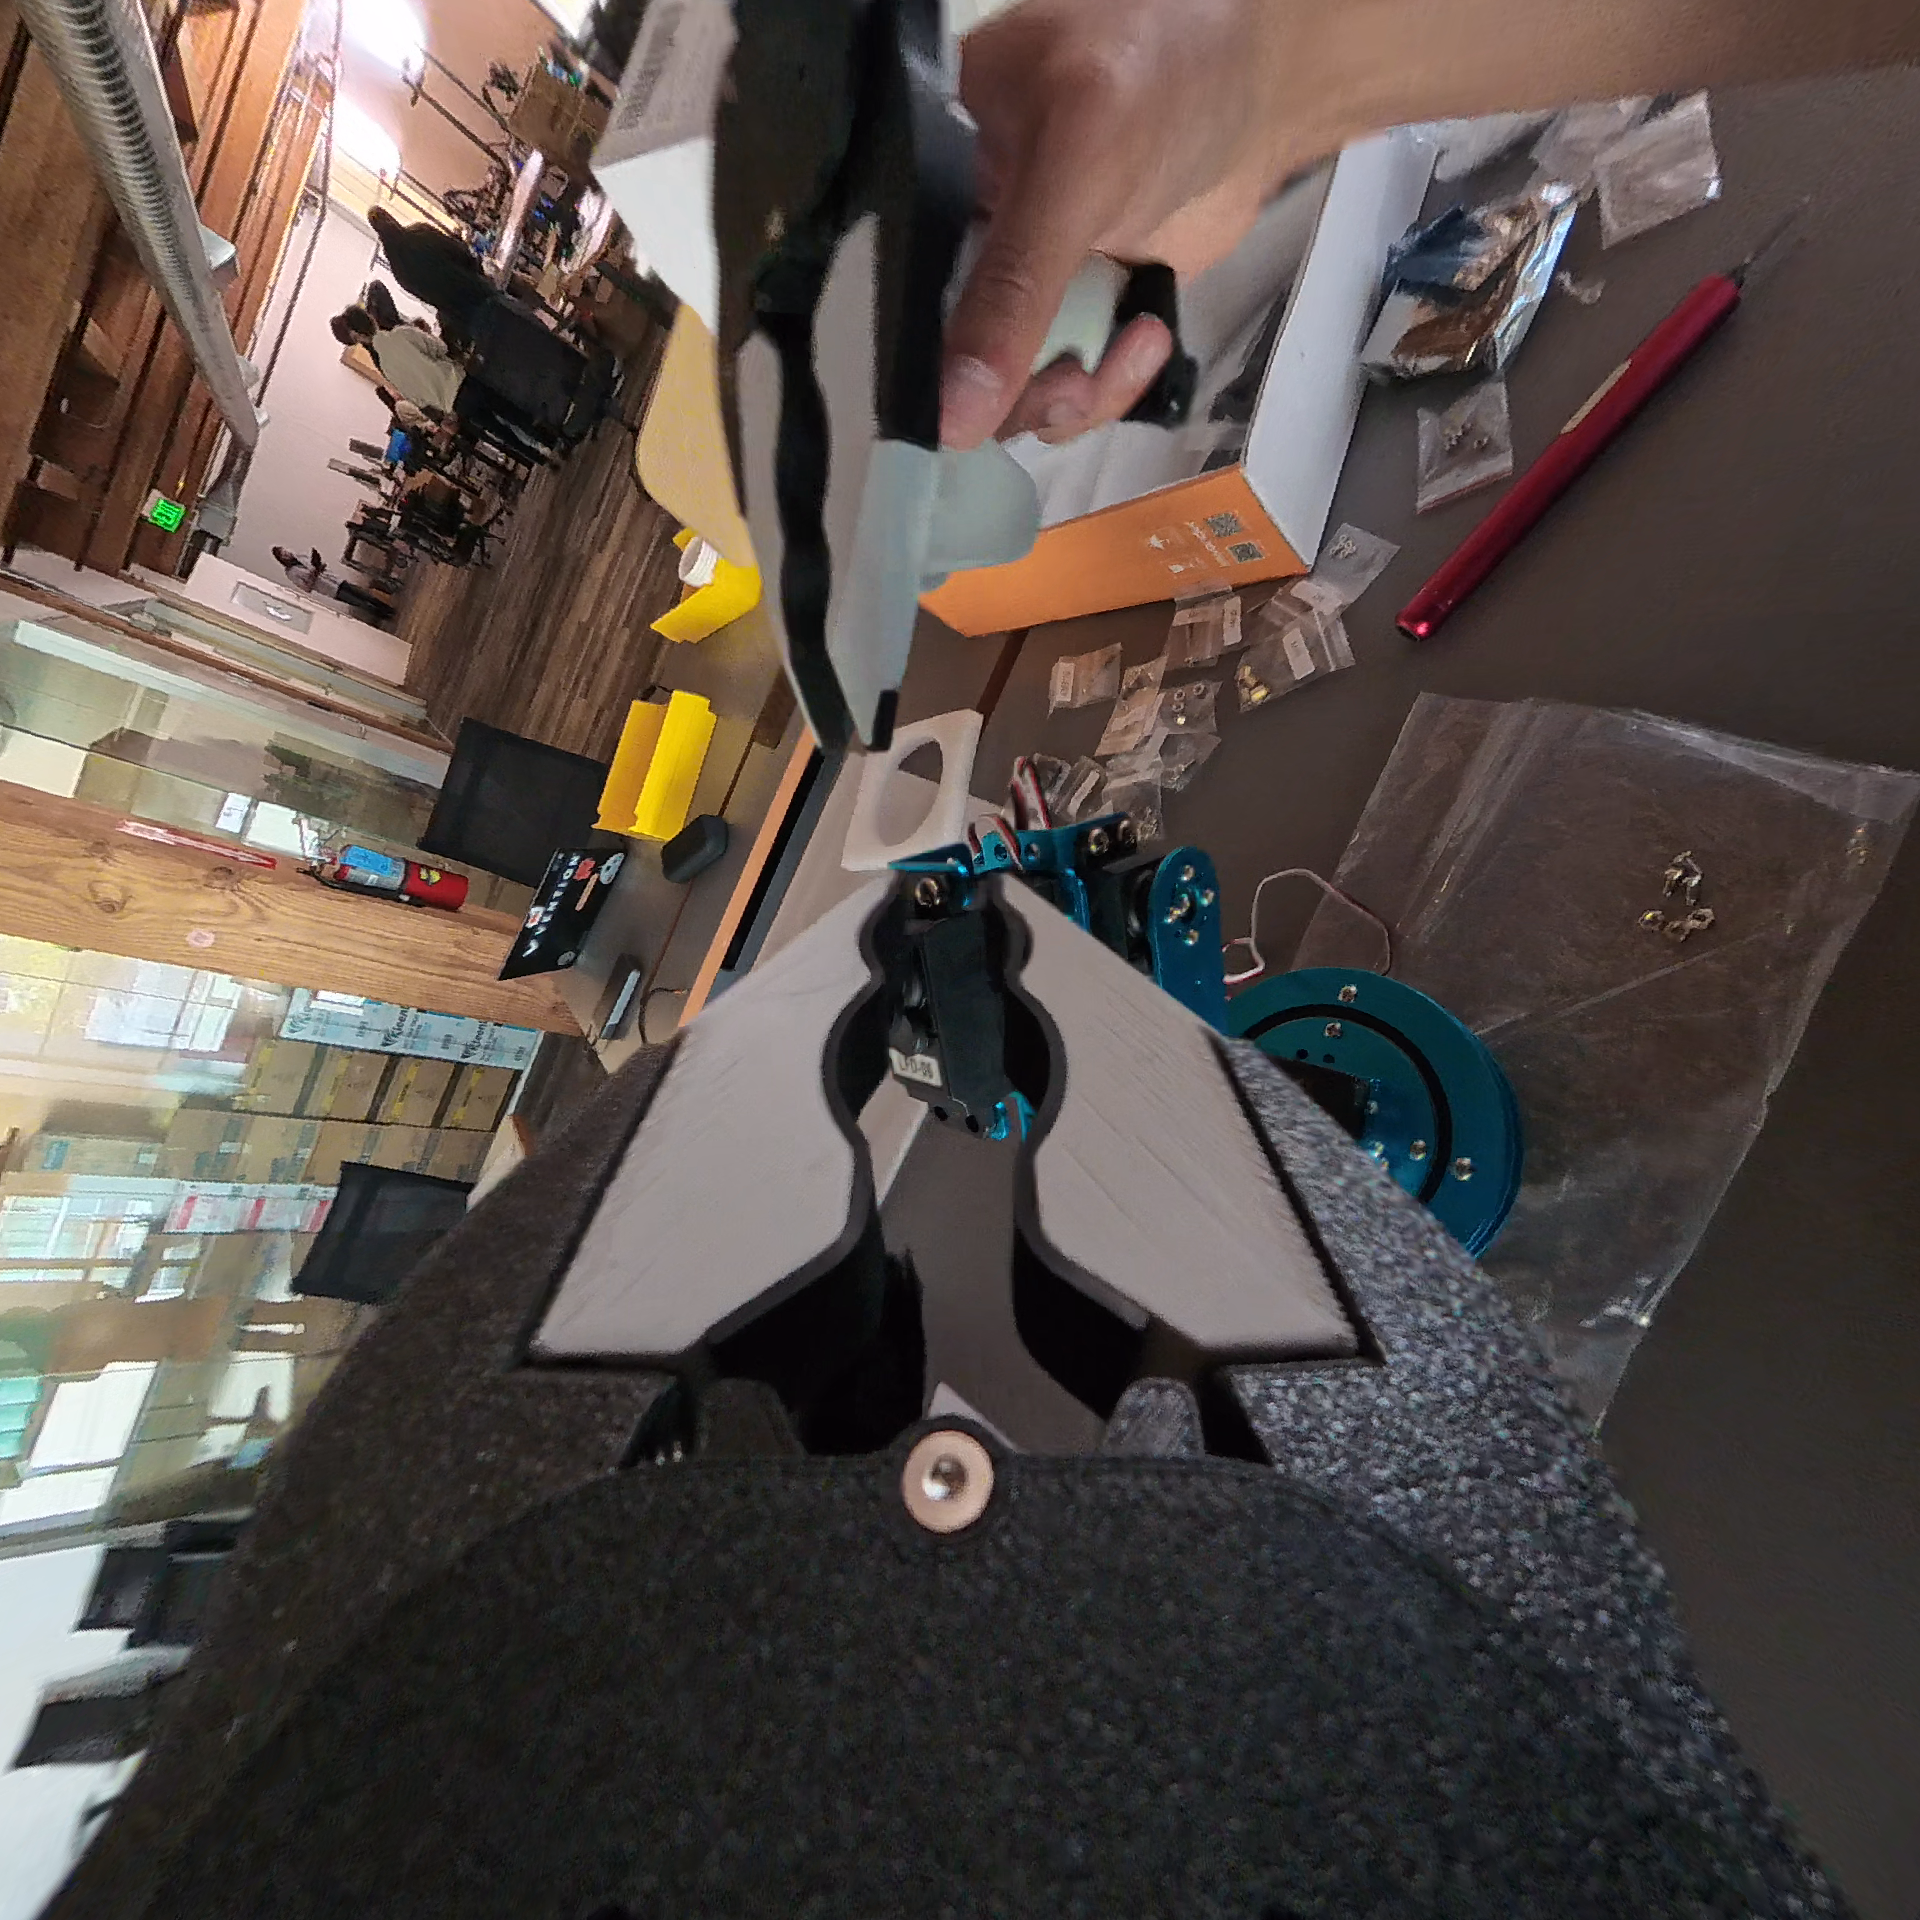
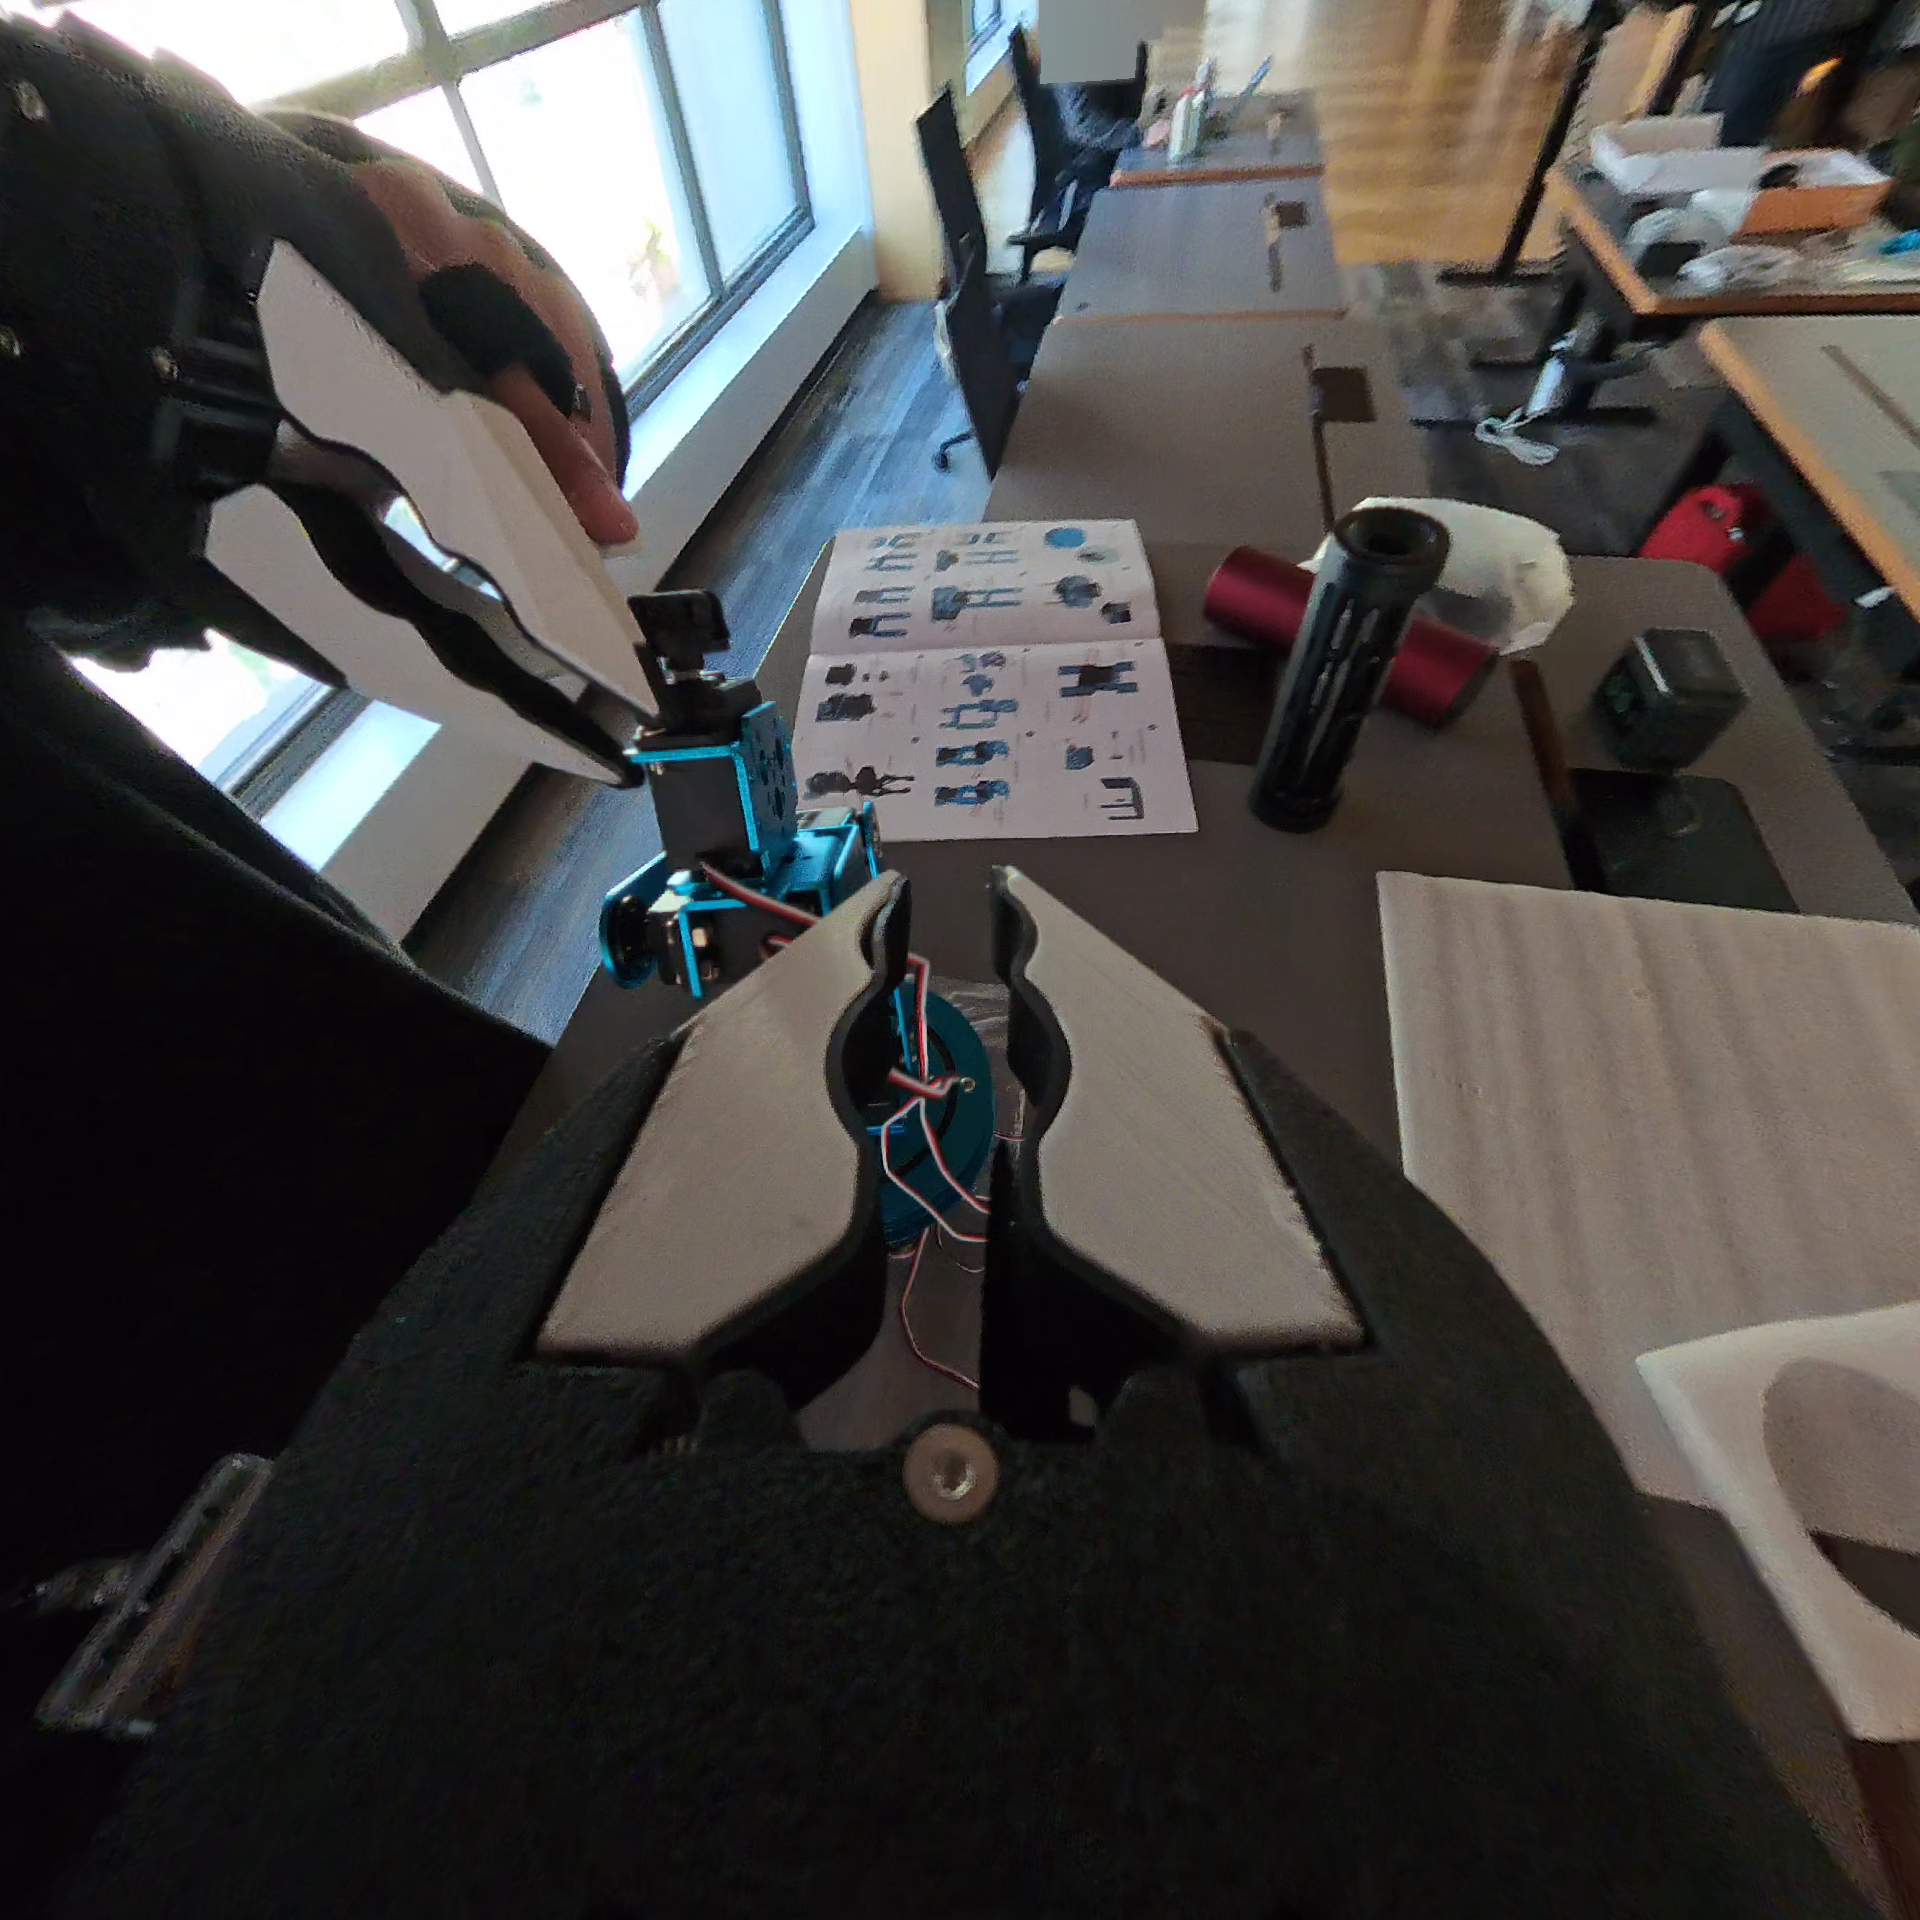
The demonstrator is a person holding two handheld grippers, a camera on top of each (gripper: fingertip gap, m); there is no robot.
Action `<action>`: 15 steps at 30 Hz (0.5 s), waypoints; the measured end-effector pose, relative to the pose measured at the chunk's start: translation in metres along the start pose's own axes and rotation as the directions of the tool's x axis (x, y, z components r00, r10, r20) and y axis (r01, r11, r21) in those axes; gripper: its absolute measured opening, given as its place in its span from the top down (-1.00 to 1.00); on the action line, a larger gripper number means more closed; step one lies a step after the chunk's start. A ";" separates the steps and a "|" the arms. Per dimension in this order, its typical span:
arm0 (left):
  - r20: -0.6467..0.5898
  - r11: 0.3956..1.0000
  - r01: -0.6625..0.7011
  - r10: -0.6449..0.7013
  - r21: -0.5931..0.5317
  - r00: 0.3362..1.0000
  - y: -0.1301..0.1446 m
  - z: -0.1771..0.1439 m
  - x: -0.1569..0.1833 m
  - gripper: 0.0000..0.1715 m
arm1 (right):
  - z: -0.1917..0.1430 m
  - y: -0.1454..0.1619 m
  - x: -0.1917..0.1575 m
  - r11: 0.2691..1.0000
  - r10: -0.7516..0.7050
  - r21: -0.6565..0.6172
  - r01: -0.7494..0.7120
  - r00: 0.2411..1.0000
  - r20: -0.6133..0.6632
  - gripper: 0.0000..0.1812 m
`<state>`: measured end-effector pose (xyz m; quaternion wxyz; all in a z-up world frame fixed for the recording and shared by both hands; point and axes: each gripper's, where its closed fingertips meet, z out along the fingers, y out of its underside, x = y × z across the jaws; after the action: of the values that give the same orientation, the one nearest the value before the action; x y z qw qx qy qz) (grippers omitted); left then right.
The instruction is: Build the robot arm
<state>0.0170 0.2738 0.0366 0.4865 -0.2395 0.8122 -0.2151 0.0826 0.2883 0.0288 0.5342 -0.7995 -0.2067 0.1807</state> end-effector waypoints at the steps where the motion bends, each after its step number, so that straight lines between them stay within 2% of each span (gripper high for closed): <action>1: 0.002 1.000 0.023 -0.023 0.021 1.000 -0.002 -0.002 -0.001 0.72 | -0.003 0.003 -0.001 1.000 0.015 0.026 -0.014 1.000 -0.022 0.85; 5: 0.048 0.986 0.132 -0.138 0.106 0.989 -0.004 -0.027 -0.007 0.62 | -0.016 0.023 -0.017 0.990 0.096 0.115 -0.085 0.991 -0.095 0.88; 7: 0.073 0.958 0.230 -0.245 0.170 0.967 -0.004 -0.051 -0.009 0.61 | -0.022 0.040 -0.030 0.984 0.130 0.137 -0.113 0.983 -0.126 0.90; 9: 0.104 0.921 0.332 -0.357 0.202 0.928 0.009 -0.073 -0.011 0.61 | -0.029 0.061 -0.045 0.975 0.175 0.159 -0.153 0.974 -0.141 0.91; 12: 0.151 0.850 0.491 -0.520 0.190 0.841 0.055 -0.092 -0.009 0.65 | -0.035 0.095 -0.062 0.957 0.257 0.181 -0.227 0.952 -0.163 0.93; 15: 0.122 0.745 0.657 -0.667 0.116 0.735 0.119 -0.088 0.002 0.66 | -0.038 0.123 -0.066 0.919 0.376 0.202 -0.338 0.906 -0.195 0.92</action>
<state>-0.0836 0.3777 0.0042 0.4473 -0.5126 0.6260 -0.3811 0.0633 0.1816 -0.0669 0.5760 -0.7928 0.0223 0.1981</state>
